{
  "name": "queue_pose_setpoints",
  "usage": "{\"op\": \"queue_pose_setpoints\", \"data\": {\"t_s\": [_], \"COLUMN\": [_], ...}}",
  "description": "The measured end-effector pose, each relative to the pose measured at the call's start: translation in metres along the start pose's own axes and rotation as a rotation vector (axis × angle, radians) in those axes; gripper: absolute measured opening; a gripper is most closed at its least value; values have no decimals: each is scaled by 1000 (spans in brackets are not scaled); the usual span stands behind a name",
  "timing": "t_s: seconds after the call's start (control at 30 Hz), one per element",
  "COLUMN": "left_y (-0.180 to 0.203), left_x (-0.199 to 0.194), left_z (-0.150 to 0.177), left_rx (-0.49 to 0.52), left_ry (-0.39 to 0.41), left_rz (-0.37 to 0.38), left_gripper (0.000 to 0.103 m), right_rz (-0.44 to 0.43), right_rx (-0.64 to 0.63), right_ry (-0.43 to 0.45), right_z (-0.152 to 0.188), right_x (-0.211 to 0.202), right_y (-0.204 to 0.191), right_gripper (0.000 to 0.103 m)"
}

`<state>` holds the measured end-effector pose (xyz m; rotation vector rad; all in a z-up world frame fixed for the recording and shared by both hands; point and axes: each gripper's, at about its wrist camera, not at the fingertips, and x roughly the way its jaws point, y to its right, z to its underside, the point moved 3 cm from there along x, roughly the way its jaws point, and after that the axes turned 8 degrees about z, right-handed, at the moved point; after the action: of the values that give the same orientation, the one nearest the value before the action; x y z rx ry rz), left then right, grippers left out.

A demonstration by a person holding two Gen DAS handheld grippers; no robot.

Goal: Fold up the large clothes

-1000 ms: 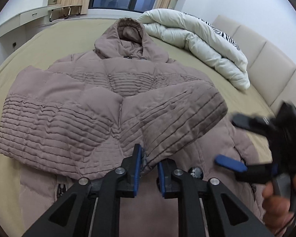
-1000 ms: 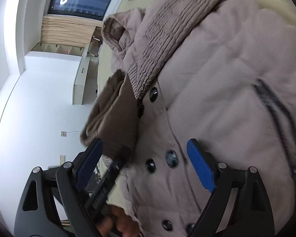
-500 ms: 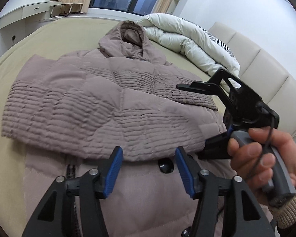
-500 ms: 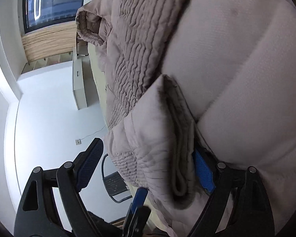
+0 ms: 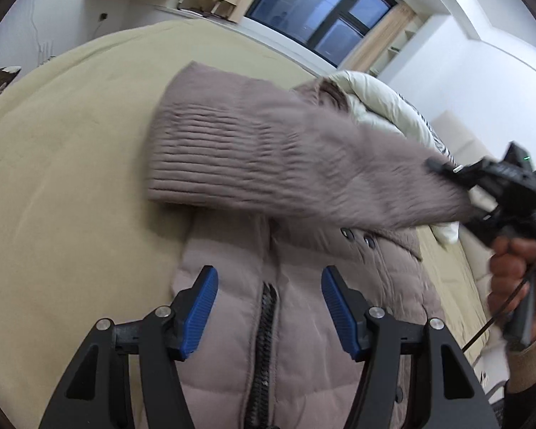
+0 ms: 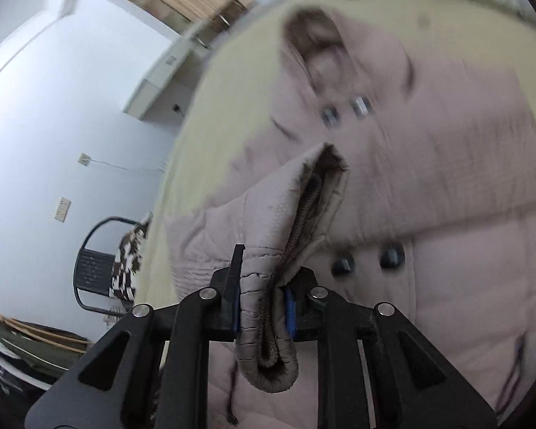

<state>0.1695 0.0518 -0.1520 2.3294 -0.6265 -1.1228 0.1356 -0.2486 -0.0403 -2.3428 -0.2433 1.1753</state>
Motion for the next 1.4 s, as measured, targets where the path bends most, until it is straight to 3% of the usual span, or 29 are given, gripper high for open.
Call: {"op": "queue_pose_setpoints", "data": {"t_s": [0.13, 0.27, 0.4, 0.53, 0.63, 0.7, 0.77, 0.9, 0.93, 1.0, 1.07, 1.13, 1.23, 1.3, 1.33, 1.37, 1.4], "left_y": [-1, -1, 2, 11, 19, 28, 36, 19, 19, 17, 18, 26, 34, 24, 18, 18, 21], "left_x": [-1, 8, 20, 48, 76, 99, 130, 183, 186, 184, 179, 165, 156, 178, 187, 189, 189], "left_z": [-21, -46, -75, -108, -125, -133, -137, -124, -121, -118, -119, -122, -119, -112, -108, -106, -107], "left_rx": [-1, 8, 64, 122, 161, 191, 251, 260, 279, 286, 274, 270, 298, 281, 282, 307, 320], "left_ry": [50, 76, 82, 75, 45, 18, -32, -173, -165, -150, -146, -101, -11, -97, -126, -117, -127], "left_rz": [-18, -38, -80, -116, -142, -155, -196, -267, -271, -262, -260, -237, -231, -250, -256, -261, -267], "left_gripper": [66, 66, 66, 66, 61, 53, 50, 49, 49, 49, 49, 49, 49, 49, 49, 50, 50], "right_rz": [21, 90, 191, 276, 243, 211, 191, 163, 174, 224, 241, 155, 177, 224, 296, 361, 410], "right_rx": [-32, 26, 151, 272, 340, 353, 346, 336, 334, 350, 357, 281, 87, 5, -30, -57, -100], "right_ry": [143, 196, 144, 57, 53, 57, 61, 56, 77, 166, 240, 268, 200, 142, 72, -18, -50], "right_z": [-72, -118, -110, -76, -63, -61, -60, -44, -31, -29, -33, -35, -29, -24, -18, -10, -3], "right_x": [-38, -48, -30, 9, 39, 50, 51, 23, 9, -19, -42, -53, -32, 1, 30, 60, 79], "right_y": [-15, 29, 124, 210, 255, 268, 271, 270, 271, 269, 261, 232, 179, 162, 162, 166, 169], "right_gripper": [17, 17, 17, 17, 20, 22, 25, 34, 39, 67, 70, 70, 70, 70, 70, 71, 71]}}
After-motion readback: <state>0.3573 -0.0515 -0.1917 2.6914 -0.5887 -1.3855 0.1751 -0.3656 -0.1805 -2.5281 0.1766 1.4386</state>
